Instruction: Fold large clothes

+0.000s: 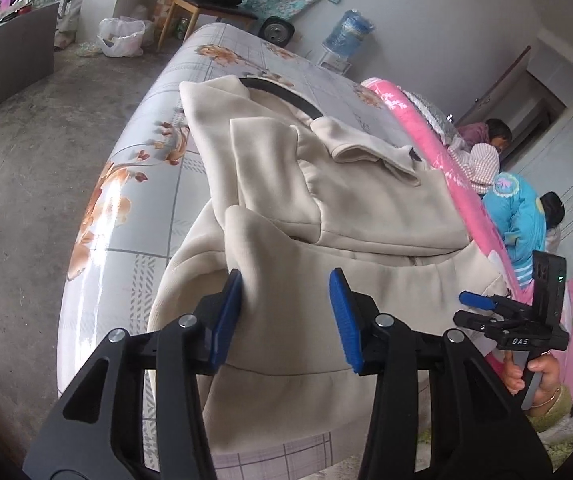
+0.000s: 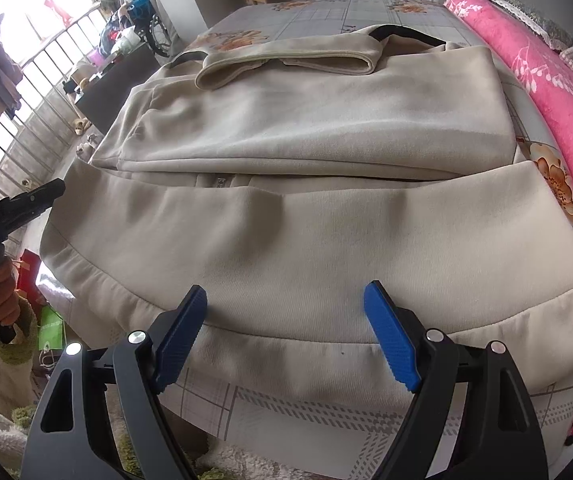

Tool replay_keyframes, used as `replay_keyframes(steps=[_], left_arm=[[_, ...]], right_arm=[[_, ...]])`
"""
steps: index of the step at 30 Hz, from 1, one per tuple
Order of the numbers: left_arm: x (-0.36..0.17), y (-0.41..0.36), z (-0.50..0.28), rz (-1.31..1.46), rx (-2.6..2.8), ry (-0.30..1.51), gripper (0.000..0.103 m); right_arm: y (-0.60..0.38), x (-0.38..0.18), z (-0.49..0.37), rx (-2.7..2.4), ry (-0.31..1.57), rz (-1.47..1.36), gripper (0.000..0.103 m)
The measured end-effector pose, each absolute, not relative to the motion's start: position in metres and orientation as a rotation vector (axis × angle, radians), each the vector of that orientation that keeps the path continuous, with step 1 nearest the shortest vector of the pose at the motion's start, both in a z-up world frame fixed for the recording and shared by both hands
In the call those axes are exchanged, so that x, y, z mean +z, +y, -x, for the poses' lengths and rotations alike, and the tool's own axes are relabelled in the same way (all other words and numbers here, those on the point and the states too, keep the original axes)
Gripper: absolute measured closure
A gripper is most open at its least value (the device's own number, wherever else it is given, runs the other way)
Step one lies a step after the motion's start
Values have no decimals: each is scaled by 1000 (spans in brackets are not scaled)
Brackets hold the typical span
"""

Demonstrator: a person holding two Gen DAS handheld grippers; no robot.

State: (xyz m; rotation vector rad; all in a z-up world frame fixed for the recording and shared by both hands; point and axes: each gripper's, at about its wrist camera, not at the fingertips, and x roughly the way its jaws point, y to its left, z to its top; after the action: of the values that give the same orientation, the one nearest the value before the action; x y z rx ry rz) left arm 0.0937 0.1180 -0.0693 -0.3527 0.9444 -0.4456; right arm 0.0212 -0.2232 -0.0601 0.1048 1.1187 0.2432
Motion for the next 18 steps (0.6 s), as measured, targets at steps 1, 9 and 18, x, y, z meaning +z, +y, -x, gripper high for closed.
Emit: replay_keyframes(steps=[1, 9, 18], left_arm=[[-72, 116, -96, 352, -447, 951, 61], [-82, 113, -102, 270, -363, 987, 61], [-74, 111, -92, 274, -425, 928, 60]], right_arm=[[-223, -60, -21, 243, 1118, -103, 24], [-223, -60, -21, 247, 1119, -101, 24], [-223, -60, -21, 250, 1121, -102, 24]])
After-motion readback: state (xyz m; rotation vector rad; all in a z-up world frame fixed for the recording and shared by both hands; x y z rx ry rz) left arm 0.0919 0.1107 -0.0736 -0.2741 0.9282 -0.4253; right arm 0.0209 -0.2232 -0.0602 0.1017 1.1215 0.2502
